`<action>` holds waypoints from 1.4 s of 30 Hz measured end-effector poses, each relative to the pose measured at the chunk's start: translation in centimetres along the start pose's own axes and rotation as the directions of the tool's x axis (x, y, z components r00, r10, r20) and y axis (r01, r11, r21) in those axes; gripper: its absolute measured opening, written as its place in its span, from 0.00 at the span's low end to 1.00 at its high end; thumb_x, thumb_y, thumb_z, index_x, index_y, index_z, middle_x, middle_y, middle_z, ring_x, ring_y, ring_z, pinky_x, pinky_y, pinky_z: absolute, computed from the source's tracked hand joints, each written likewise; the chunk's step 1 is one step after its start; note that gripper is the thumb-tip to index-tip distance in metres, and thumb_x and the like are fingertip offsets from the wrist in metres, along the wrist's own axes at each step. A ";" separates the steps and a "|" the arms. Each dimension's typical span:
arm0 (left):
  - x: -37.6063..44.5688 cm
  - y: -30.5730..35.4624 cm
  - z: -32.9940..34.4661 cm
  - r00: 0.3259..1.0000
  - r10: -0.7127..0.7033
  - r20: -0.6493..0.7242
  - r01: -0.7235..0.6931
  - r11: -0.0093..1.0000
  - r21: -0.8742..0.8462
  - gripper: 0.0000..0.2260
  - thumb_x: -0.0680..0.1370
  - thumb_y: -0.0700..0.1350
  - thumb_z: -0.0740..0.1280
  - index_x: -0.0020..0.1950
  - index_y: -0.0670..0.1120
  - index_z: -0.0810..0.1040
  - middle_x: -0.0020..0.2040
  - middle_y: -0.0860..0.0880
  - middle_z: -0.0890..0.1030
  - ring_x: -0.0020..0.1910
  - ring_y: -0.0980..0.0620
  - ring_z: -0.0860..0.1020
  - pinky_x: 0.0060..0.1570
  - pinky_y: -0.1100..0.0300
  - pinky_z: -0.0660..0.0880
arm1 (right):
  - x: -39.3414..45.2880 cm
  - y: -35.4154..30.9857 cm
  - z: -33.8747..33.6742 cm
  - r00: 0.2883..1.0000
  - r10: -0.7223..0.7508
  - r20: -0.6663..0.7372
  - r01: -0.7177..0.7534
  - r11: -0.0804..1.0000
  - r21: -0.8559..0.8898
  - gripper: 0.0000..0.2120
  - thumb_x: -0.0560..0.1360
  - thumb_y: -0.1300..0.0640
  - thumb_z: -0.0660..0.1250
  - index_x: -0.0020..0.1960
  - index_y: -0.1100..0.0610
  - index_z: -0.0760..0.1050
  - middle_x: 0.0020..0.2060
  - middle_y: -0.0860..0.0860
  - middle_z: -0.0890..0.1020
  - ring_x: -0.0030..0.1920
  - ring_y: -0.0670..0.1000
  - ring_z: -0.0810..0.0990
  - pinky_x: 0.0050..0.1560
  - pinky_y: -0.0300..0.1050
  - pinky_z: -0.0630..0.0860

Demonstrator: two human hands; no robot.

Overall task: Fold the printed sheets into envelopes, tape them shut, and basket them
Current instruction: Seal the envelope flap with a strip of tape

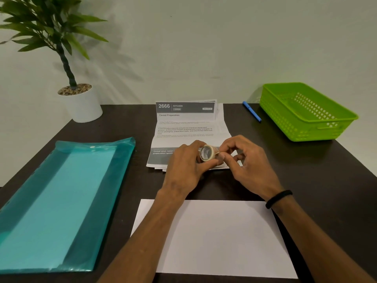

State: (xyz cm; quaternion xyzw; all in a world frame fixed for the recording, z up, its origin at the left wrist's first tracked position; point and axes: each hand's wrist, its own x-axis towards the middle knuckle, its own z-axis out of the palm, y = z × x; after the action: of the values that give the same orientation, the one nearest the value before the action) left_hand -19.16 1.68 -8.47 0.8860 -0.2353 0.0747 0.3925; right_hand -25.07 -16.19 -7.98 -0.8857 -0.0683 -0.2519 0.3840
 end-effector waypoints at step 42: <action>-1.7 2.8 2.2 0.970 0.238 -0.055 -0.242 0.966 -0.092 0.24 0.74 0.67 0.70 0.61 0.53 0.81 0.47 0.56 0.80 0.48 0.56 0.75 0.50 0.60 0.76 | 0.4 0.7 -1.8 0.769 0.484 -0.419 -0.302 0.851 0.430 0.14 0.85 0.49 0.63 0.52 0.57 0.82 0.34 0.54 0.85 0.33 0.49 0.82 0.35 0.42 0.80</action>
State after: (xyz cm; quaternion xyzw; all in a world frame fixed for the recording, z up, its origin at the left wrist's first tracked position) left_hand -22.10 -0.88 -8.68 0.8288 -0.3355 0.1290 0.4287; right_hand -25.21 -17.98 -7.23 -0.7007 0.1838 -0.3750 0.5785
